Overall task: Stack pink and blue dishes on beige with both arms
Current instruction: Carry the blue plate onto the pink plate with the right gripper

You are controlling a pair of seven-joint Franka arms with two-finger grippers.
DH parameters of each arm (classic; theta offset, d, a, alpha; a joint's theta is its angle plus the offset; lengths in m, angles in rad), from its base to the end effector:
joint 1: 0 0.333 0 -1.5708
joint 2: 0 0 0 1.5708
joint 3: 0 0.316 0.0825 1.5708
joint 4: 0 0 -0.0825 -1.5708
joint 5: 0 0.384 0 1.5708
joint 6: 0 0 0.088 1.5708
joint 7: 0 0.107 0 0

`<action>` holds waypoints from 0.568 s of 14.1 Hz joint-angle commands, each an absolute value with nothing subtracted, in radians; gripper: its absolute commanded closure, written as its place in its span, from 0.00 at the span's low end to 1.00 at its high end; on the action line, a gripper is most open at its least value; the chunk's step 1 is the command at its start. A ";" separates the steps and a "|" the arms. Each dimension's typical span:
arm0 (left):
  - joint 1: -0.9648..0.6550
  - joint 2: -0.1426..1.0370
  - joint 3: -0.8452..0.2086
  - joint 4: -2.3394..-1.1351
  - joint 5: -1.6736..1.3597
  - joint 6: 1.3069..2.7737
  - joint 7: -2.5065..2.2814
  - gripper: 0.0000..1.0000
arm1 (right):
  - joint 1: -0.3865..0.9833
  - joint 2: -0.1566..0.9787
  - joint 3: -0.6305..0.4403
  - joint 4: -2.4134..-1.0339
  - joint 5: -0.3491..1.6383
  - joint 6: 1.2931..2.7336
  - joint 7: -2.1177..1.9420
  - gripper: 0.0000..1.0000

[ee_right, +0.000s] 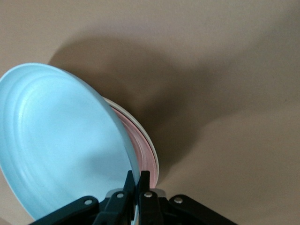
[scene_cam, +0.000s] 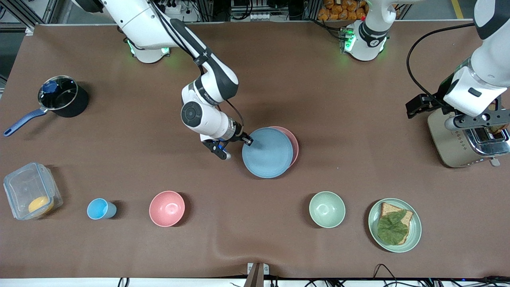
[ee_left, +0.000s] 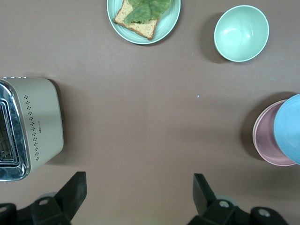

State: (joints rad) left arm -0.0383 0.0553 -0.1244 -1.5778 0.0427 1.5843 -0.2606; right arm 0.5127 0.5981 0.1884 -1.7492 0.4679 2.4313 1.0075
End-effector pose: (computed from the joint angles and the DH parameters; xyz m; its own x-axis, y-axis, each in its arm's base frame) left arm 0.5643 -0.0861 0.5915 0.9946 0.0970 -0.0375 0.0952 -0.9943 -0.0470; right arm 0.5232 0.4274 0.2447 0.7468 -0.5632 -0.3537 -0.6517 -0.7258 -0.2202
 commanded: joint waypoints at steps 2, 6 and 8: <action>-0.038 0.048 -0.121 -1.575 0.021 1.569 -0.236 0.00 | 0.558 0.577 0.172 -1.779 0.480 2.459 1.064 1.00; -0.044 0.049 -0.121 -1.577 0.020 1.569 -0.236 0.00 | 0.554 0.578 0.169 -1.776 0.477 2.459 1.063 0.73; -0.044 0.048 -0.121 -1.577 0.020 1.569 -0.236 0.00 | 0.534 0.569 0.167 -1.773 0.476 2.447 1.058 0.00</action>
State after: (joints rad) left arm -0.0409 0.0553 -0.1252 -1.5778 0.0427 1.5842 -0.2604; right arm 0.5445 0.5977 0.1760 -1.7566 0.4679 2.4498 1.0501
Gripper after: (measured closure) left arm 0.000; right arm 0.789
